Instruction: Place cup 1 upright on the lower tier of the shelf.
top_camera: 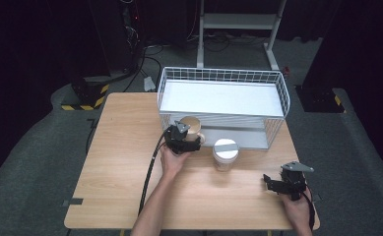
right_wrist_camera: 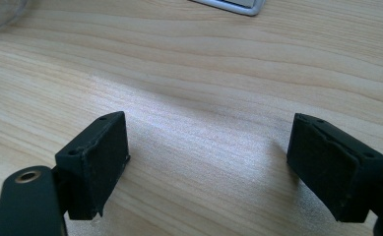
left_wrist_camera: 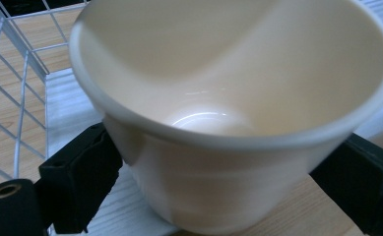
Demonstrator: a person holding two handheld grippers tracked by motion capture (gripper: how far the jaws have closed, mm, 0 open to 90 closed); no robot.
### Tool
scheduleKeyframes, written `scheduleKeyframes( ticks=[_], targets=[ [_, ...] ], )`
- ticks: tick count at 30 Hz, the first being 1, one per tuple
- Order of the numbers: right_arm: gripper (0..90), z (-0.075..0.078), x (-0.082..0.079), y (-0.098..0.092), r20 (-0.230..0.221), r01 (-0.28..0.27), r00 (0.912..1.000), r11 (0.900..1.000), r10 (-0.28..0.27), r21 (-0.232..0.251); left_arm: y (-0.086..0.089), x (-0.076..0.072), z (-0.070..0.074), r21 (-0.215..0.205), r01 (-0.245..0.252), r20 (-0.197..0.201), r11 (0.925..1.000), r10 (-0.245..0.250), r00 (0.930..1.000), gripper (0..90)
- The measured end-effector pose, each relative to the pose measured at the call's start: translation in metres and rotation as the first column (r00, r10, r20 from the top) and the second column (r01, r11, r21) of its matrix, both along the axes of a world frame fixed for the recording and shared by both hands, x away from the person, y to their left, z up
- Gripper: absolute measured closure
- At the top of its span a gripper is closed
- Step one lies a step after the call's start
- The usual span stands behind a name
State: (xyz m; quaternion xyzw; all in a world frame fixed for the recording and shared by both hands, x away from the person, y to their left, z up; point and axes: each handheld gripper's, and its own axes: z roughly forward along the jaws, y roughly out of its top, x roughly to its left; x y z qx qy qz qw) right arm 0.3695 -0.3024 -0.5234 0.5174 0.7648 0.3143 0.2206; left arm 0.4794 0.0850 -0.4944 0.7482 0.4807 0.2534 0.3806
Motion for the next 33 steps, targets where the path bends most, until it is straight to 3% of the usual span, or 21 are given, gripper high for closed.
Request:
scheduleKeyframes(
  ticks=[12, 21, 24, 33],
  targets=[
    [15.9, 0.0, 0.0, 0.0, -0.001, -0.002, 1.0, 1.0, 0.002, 0.001, 0.007, -0.015, 0.002, -0.013, 0.016, -0.013, 0.9998, -0.016, 0.9998, 14.8],
    [15.9, 0.0, 0.0, 0.0, -0.002, -0.001, 1.0, 1.0, 0.001, 0.002, 0.007, -0.02, 0.002, 0.007, -0.008, -0.031, 0.9999, 0.009, 0.9995, 21.2],
    [15.9, 0.0, 0.0, 0.0, -0.002, -0.001, 1.0, 1.0, 0.001, 0.002, 0.003, -0.021, 0.002, 0.049, -0.012, -0.033, 0.9987, 0.013, 0.9994, 22.2],
    [15.9, 0.0, -0.001, 0.0, -0.002, -0.002, 1.0, 1.0, 0.002, 0.001, 0.004, -0.02, 0.003, 0.021, -0.022, -0.054, 0.9995, 0.023, 0.9983, 23.5]
  ],
)
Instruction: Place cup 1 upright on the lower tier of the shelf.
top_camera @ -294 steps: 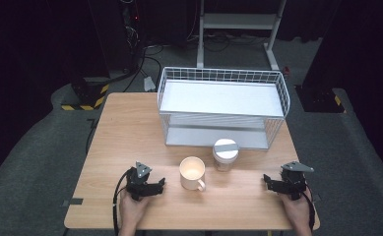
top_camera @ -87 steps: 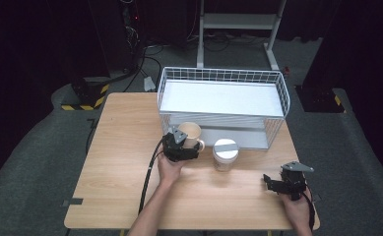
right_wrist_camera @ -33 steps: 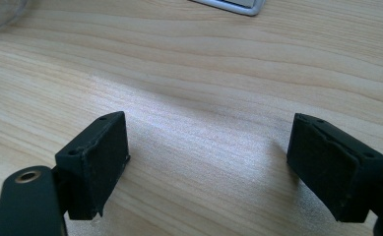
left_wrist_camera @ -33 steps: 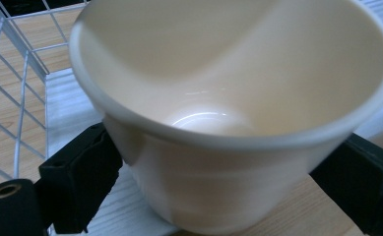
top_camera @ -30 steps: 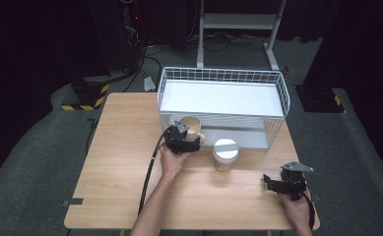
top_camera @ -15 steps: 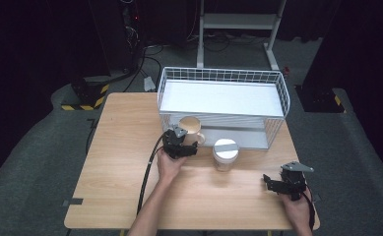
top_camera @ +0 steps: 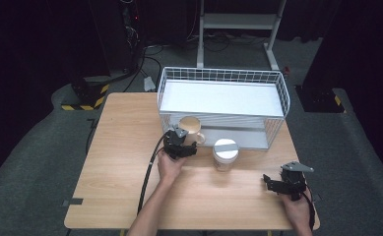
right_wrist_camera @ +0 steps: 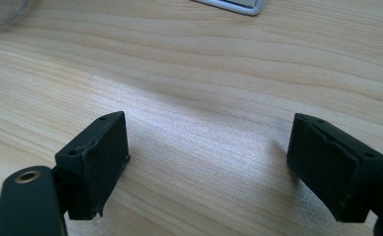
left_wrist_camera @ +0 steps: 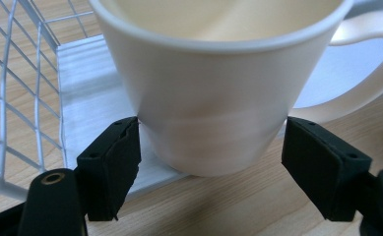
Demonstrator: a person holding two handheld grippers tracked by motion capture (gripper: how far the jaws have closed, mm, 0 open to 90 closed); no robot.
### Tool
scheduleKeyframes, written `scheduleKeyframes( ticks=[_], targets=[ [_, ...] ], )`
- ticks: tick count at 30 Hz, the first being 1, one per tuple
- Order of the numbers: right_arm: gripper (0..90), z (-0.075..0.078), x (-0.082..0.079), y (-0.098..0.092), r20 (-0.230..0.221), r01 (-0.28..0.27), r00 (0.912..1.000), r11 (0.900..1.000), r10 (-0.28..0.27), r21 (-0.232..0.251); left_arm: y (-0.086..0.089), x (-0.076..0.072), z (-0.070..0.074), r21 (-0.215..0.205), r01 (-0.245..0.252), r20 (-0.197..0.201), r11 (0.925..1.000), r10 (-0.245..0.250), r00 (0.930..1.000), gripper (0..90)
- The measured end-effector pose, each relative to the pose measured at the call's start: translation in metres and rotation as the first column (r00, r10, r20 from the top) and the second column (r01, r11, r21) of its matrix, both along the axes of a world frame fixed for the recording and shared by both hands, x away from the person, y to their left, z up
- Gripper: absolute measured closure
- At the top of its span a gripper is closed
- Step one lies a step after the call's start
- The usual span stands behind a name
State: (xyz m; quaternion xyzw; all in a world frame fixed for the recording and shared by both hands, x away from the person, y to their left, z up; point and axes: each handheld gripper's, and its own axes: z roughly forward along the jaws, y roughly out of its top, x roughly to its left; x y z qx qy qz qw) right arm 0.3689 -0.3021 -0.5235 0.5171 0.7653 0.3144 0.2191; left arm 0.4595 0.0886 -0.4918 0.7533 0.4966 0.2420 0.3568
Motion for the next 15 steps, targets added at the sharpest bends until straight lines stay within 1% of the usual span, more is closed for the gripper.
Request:
scheduleKeyframes(
  ticks=[3, 7, 10, 13, 15],
  targets=[
    [15.8, 0.0, 0.0, 0.0, 0.0, 0.0, 1.0, 1.0, 0.0, 0.0, -0.0011, 0.0026, 0.0001, 0.002, -0.004, 0.002, 1.0, 0.004, 1.0, 23.7],
    [15.8, 0.0, -0.0002, 0.0, 0.0, 0.0, 1.0, 1.0, 0.0, 0.0, -0.0021, 0.0061, -0.0013, -0.02, -0.017, -0.003, 0.9997, 0.017, 0.9999, 25.5],
    [15.8, 0.0, -0.0002, -0.0001, 0.0, 0.0, 1.0, 1.0, 0.0, 0.0, -0.0019, 0.0069, -0.0019, -0.018, -0.017, -0.008, 0.9997, 0.017, 0.9998, 26.8],
    [15.8, 0.0, -0.0002, 0.0, 0.0, 0.0, 1.0, 1.0, 0.0, 0.001, -0.0033, 0.0087, -0.0006, 0.001, -0.023, -0.013, 0.9997, 0.023, 0.9997, 28.8],
    [15.8, 0.0, -0.0002, 0.0, 0.0, 0.0, 1.0, 1.0, 0.0, 0.0, -0.0047, 0.0097, 0.0012, 0.015, -0.025, -0.004, 0.9996, 0.025, 0.9997, 29.0]
  ],
)
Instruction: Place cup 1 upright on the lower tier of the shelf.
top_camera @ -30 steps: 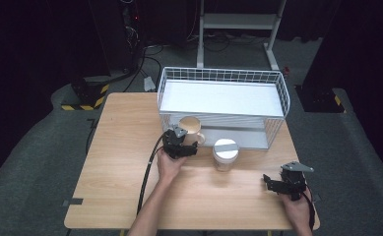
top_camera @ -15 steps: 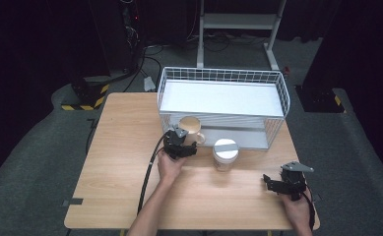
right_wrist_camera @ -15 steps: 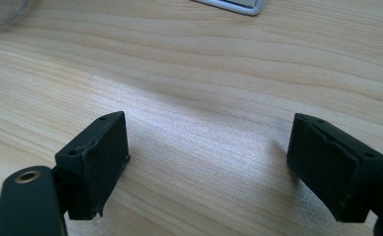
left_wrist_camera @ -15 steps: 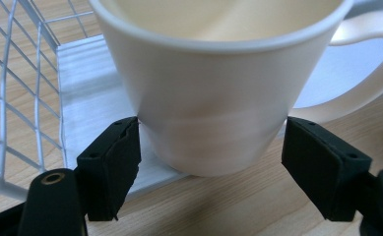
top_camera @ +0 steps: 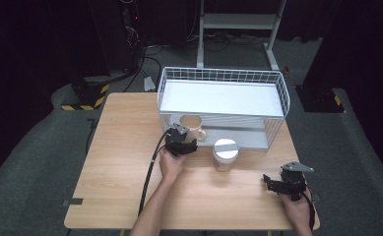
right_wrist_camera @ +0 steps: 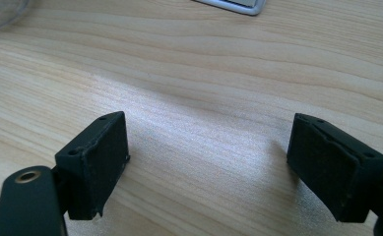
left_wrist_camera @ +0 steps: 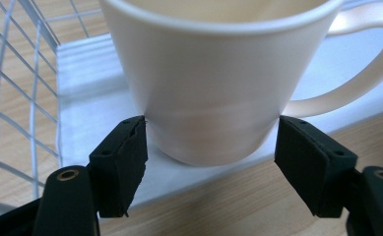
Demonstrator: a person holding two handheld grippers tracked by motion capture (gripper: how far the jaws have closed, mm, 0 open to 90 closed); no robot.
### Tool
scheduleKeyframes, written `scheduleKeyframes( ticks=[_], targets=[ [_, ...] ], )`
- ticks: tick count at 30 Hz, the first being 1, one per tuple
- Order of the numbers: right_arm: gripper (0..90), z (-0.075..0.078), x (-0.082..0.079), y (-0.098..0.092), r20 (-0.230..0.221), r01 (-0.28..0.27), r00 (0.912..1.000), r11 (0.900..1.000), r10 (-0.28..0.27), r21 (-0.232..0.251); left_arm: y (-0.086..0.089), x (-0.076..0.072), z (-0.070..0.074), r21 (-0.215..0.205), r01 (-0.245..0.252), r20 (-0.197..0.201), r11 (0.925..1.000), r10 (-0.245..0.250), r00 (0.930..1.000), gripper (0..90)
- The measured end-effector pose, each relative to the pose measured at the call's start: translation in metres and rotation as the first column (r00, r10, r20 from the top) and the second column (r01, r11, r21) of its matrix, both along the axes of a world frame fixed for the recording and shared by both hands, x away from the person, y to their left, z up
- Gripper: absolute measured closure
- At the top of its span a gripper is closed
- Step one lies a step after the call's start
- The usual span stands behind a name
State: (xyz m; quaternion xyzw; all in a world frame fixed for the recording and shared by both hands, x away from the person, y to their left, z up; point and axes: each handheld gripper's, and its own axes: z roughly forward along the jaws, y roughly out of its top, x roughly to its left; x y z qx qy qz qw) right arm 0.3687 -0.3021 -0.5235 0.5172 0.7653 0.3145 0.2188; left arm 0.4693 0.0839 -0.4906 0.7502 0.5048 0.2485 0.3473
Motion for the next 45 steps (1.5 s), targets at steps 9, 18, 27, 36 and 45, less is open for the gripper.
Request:
scheduleKeyframes(
  ticks=[9, 18, 27, 36, 45],
  targets=[
    [15.8, 0.0, 0.0, 0.0, 0.0, 0.0, 1.0, 1.0, 0.0, 0.0, -0.004, 0.006, 0.002, 0.008, -0.016, -0.006, 0.9998, 0.016, 0.9999, 28.9],
    [15.8, 0.0, 0.0, 0.0, 0.001, -0.001, 1.0, 1.0, 0.001, -0.001, -0.006, 0.011, -0.002, 0.021, -0.023, -0.015, 0.9995, 0.023, 0.9996, 31.0],
    [15.9, 0.0, 0.0, 0.0, 0.0, -0.001, 1.0, 1.0, 0.001, 0.0, -0.01, 0.022, -0.001, 0.028, -0.028, -0.023, 0.9992, 0.029, 0.9993, 32.8],
    [15.9, 0.0, 0.0, 0.0, 0.0, -0.001, 1.0, 1.0, 0.001, 0.0, -0.01, 0.029, -0.003, 0.033, -0.047, -0.025, 0.9984, 0.047, 0.9986, 37.6],
    [15.9, 0.0, 0.0, 0.0, 0.0, -0.001, 1.0, 1.0, 0.001, 0.0, -0.012, 0.038, -0.003, 0.025, -0.036, -0.034, 0.999, 0.037, 0.9987, 43.1]
  ],
)
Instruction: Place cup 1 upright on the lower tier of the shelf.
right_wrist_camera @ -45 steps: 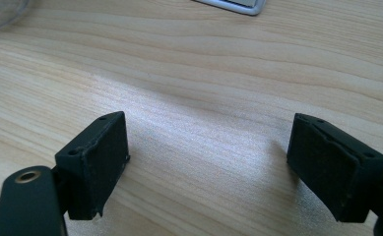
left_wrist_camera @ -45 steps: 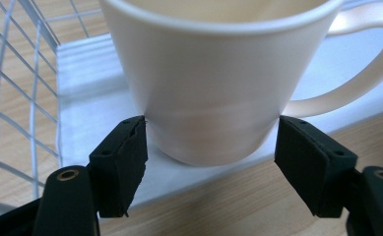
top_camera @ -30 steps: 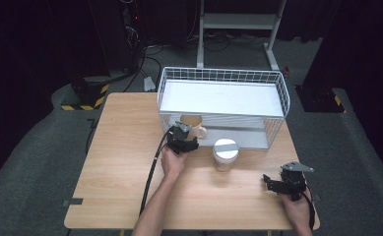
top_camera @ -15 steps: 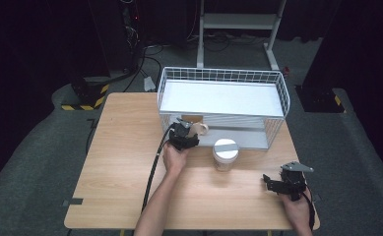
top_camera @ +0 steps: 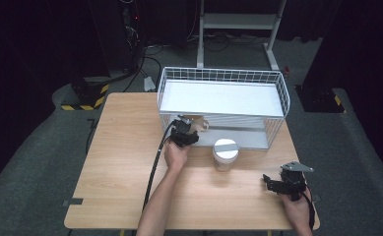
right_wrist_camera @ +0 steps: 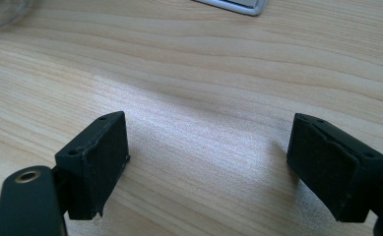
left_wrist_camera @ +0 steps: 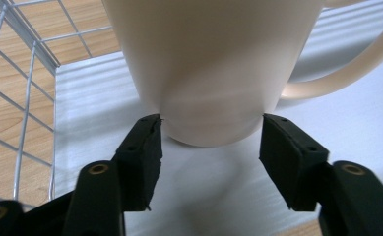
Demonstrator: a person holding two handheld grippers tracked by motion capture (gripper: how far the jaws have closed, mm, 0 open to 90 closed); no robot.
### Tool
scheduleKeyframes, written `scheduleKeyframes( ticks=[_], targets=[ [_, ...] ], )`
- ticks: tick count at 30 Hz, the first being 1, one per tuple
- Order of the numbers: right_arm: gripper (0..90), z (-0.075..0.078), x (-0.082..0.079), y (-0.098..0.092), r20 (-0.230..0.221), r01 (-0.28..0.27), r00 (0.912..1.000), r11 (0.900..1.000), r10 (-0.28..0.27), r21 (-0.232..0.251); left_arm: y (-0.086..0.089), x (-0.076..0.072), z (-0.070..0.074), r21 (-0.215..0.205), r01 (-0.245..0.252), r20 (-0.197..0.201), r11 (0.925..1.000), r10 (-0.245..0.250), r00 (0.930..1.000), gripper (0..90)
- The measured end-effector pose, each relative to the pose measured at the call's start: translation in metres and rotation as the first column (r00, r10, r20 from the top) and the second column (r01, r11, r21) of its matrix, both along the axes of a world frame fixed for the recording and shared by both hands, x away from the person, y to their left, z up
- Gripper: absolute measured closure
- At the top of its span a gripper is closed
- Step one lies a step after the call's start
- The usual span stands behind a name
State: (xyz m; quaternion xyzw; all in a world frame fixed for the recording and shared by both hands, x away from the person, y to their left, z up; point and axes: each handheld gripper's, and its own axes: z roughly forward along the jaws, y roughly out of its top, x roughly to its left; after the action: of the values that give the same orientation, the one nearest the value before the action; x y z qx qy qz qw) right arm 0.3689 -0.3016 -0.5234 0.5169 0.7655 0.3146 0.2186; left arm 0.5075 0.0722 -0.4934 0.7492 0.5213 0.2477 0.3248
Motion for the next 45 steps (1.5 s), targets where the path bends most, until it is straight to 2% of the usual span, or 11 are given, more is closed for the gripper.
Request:
scheduleKeyframes(
  ticks=[3, 7, 14, 19, 22, 24, 25, 34, 39, 41, 45],
  targets=[
    [15.9, 0.0, 0.0, 0.0, 0.0, 0.0, 1.0, 1.0, 0.0, 0.0, 0.0, 0.002, 0.0, 0.021, 0.008, -0.002, 0.9998, -0.008, 1.0, 44.2],
    [15.9, 0.0, 0.0, 0.0, 0.001, 0.0, 1.0, 1.0, 0.0, -0.001, -0.003, 0.005, -0.001, 0.014, -0.016, 0.0, 0.9998, 0.016, 0.9999, 44.8],
    [15.8, 0.0, 0.0, 0.0, 0.0, 0.0, 1.0, 1.0, 0.0, 0.0, -0.003, 0.004, 0.001, 0.001, -0.005, -0.004, 1.0, 0.005, 1.0, 41.2],
    [15.9, 0.0, 0.0, 0.0, 0.0, 0.0, 1.0, 1.0, 0.0, 0.0, -0.002, -0.003, 0.006, -0.006, 0.014, 0.006, 0.9999, -0.014, 0.9999, 37.0],
    [15.9, 0.0, 0.0, 0.0, 0.001, -0.001, 1.0, 1.0, 0.001, -0.001, 0.002, -0.008, 0.009, 0.021, 0.029, 0.008, 0.9993, -0.03, 0.9995, 36.0],
    [15.9, 0.0, 0.0, 0.0, 0.001, -0.002, 1.0, 1.0, 0.002, -0.001, 0.003, -0.013, 0.011, 0.02, 0.006, 0.01, 0.9998, -0.006, 0.9999, 35.4],
    [15.9, 0.0, 0.0, 0.0, 0.001, -0.002, 1.0, 1.0, 0.002, -0.001, 0.002, -0.015, 0.011, -0.003, 0.012, 0.005, 0.9999, -0.012, 0.9999, 35.2],
    [15.9, 0.0, 0.0, 0.0, 0.0, -0.002, 1.0, 1.0, 0.002, -0.001, 0.006, -0.033, 0.017, -0.003, 0.065, 0.033, 0.9979, -0.065, 0.9973, 34.2],
    [15.8, 0.0, 0.0, 0.0, 0.0, -0.002, 1.0, 1.0, 0.002, -0.001, 0.01, -0.04, 0.019, -0.039, 0.067, 0.046, 0.997, -0.065, 0.9968, 33.8],
    [15.9, 0.0, 0.0, 0.0, 0.0, -0.002, 1.0, 1.0, 0.002, -0.001, 0.012, -0.042, 0.019, -0.02, 0.072, 0.053, 0.9972, -0.071, 0.9961, 33.5],
    [15.8, 0.0, 0.0, 0.0, 0.0, -0.002, 1.0, 1.0, 0.002, -0.001, 0.015, -0.048, 0.02, -0.042, 0.077, 0.047, 0.9961, -0.075, 0.996, 32.5]
  ],
)
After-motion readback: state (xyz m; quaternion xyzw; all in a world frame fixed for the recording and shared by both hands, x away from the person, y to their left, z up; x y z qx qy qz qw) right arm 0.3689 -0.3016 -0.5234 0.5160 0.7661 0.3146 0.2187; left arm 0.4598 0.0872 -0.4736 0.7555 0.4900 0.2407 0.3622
